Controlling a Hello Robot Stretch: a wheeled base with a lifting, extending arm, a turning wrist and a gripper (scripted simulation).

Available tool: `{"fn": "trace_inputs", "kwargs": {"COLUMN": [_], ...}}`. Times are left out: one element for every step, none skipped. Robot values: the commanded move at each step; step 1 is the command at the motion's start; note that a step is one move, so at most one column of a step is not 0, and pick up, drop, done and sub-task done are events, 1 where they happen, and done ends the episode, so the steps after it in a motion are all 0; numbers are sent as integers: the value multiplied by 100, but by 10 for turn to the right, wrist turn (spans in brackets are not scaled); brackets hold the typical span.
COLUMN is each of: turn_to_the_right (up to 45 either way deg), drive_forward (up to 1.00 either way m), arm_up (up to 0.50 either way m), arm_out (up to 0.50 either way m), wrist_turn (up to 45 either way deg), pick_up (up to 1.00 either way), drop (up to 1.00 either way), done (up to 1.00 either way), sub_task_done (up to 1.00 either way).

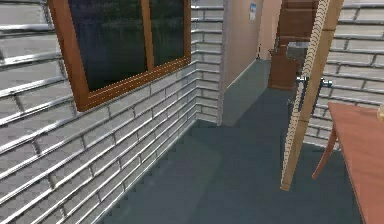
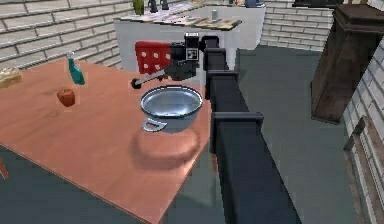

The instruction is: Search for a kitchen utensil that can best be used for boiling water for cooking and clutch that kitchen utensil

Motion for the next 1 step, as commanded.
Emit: {"fn": "trace_inputs", "kwargs": {"turn_to_the_right": [0], "drive_forward": [0], "arm_up": [-22], "arm_out": [0], "wrist_turn": [0], "pick_up": [0], "drop": [0], "done": [0], "sub_task_done": [0]}}
